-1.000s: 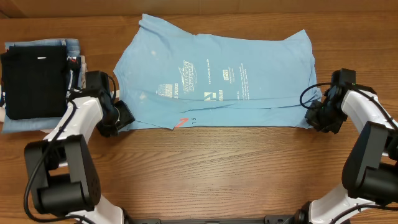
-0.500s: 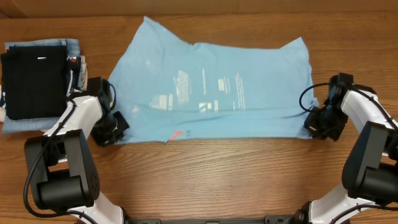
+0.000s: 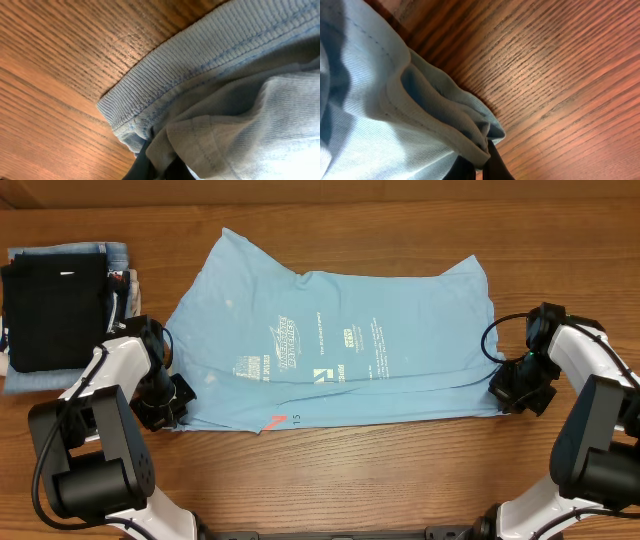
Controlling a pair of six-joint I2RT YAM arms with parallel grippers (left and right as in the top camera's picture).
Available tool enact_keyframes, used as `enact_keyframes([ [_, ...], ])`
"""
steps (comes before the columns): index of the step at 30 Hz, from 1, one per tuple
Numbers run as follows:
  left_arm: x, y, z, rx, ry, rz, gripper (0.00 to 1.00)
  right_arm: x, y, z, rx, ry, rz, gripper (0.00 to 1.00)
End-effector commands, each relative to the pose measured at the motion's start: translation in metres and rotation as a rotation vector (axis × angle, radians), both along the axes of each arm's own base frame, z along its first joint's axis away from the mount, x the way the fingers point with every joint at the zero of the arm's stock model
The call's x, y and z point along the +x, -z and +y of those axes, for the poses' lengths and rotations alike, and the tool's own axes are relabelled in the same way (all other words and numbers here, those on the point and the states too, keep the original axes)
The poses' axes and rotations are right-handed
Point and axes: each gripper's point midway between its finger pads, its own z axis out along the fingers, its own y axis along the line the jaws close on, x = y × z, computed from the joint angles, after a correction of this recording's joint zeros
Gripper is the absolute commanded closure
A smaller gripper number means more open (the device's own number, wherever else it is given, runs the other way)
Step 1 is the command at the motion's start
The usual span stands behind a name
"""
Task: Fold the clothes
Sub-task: 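Adjust the T-shirt's lower edge with both grippers, pulling it outward, then release the hem and reach both grippers to the T-shirt's top corners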
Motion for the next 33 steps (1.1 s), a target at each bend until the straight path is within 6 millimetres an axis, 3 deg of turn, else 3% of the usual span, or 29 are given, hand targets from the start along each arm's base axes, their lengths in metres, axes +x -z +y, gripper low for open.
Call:
enact_keyframes([
  [1,-0.001,0.001,0.006,0.021,0.008,0.015,0.96,-0.001,-0.006,-0.007,-0.042,0.008,-0.014,0.96],
  [5,0.005,-0.004,0.007,0.016,0.025,0.003,0.96,0.003,-0.018,-0.008,-0.054,0.008,-0.055,0.90],
  [9,0.015,-0.015,0.007,0.011,0.029,-0.033,0.95,0.006,-0.035,-0.008,-0.070,0.009,-0.112,0.74],
  [12,0.026,-0.028,0.003,-0.016,0.046,-0.095,0.87,0.010,-0.050,-0.010,-0.086,0.010,-0.168,0.66],
  [15,0.031,-0.042,0.004,-0.003,0.047,-0.149,0.52,0.016,-0.063,-0.011,-0.101,0.011,-0.222,0.63],
  [17,0.034,-0.051,0.002,-0.006,0.047,-0.185,0.36,0.024,-0.071,-0.014,-0.110,0.004,-0.258,0.62],
  [24,0.047,-0.077,-0.015,-0.093,0.086,-0.320,0.36,0.050,-0.091,-0.011,-0.080,-0.110,-0.356,0.62],
  [30,0.082,-0.128,-0.028,-0.113,0.271,-0.520,0.29,0.090,-0.144,0.001,-0.009,-0.226,-0.535,0.55],
  [33,0.110,-0.164,-0.037,-0.119,0.337,-0.634,0.25,0.111,-0.174,0.017,0.038,-0.334,-0.648,0.44],
])
